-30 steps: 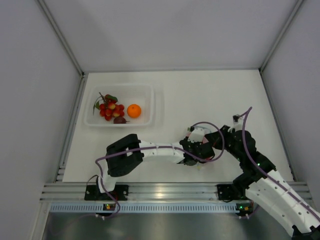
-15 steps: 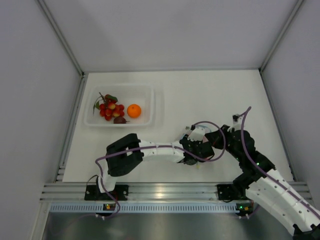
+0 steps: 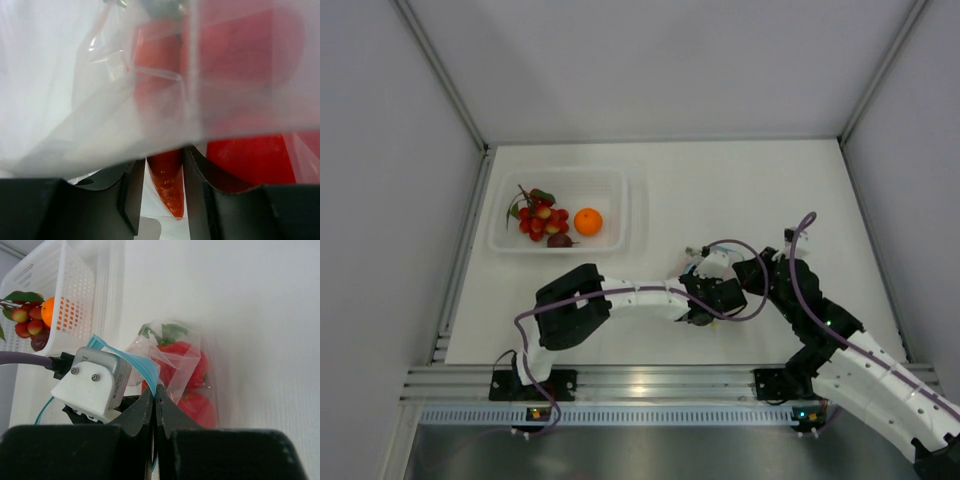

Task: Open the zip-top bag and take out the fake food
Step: Pick up the fake vegetable from the zipper food storage bag.

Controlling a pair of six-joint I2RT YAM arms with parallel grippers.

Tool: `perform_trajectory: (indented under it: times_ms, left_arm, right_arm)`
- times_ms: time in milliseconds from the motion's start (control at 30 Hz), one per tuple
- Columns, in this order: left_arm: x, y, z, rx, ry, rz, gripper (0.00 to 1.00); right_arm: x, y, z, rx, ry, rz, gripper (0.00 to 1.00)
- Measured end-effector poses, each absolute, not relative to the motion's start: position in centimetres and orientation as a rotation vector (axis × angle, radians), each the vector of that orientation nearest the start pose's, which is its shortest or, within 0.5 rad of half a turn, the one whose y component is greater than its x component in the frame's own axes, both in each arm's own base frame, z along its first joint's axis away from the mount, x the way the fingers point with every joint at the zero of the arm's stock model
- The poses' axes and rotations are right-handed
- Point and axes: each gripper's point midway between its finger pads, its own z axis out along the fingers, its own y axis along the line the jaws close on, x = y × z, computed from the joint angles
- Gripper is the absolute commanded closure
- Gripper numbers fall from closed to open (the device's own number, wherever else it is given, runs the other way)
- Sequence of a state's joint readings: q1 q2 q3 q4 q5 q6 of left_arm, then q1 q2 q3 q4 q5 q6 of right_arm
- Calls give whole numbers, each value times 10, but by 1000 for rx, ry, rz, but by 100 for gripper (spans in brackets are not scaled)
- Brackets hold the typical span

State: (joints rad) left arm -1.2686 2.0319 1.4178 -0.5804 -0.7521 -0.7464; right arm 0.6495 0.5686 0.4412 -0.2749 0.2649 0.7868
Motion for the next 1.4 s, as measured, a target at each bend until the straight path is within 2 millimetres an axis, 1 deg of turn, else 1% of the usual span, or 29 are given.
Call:
perform_trajectory:
  times_ms: [100, 200, 300, 367, 433, 467, 500, 533, 600, 633, 900, 1000, 1100, 1200, 1233, 1300, 1400]
  left_arm:
    - [222, -373, 38, 431, 2292, 129, 65]
    - [222, -371, 36, 426, 2309, 128, 71]
    - [223, -370, 34, 416, 2321, 125, 73]
    - [223, -369, 31, 408, 2325, 117, 73]
    - [223, -369, 29, 397, 2326, 110, 66]
    - [223, -369, 29, 391, 2327, 103, 69]
    - [223, -369, 28, 386, 2327, 97, 76]
    - [223, -369, 28, 379, 2326, 89, 87]
    - [223, -369, 28, 367, 2322, 73, 97]
    - [223, -369, 27, 360, 2319, 60, 100]
    - [214, -370, 30, 313, 2334, -65, 100]
    - [206, -370, 34, 308, 2352, -119, 100]
    - [201, -373, 43, 295, 2352, -188, 100]
    - [197, -381, 48, 313, 2357, -251, 100]
    - [194, -387, 48, 332, 2362, -287, 100]
    - [189, -397, 47, 349, 2372, -359, 100]
    - [188, -402, 44, 355, 2376, -413, 100]
  right_arm:
    - [226, 147, 155, 319, 2000, 637, 100]
    - [230, 148, 155, 324, 1999, 613, 100]
    - [233, 148, 154, 331, 1998, 599, 100]
    - [234, 150, 152, 326, 2003, 597, 100]
    - [234, 151, 150, 323, 2009, 595, 100]
    - [234, 152, 151, 321, 2007, 598, 100]
    - [234, 153, 151, 318, 2006, 602, 100]
    - [234, 155, 152, 315, 2005, 605, 100]
    - [233, 157, 152, 309, 2005, 610, 100]
    - [233, 159, 152, 303, 2005, 619, 100]
    - [228, 179, 163, 245, 1994, 680, 100]
    - [223, 186, 172, 214, 1993, 673, 100]
    - [219, 193, 186, 171, 1989, 658, 100]
    - [217, 193, 197, 144, 1978, 612, 100]
    - [217, 192, 199, 134, 1982, 582, 100]
    - [219, 190, 201, 109, 1999, 527, 100]
    - [222, 190, 198, 54, 2043, 432, 100]
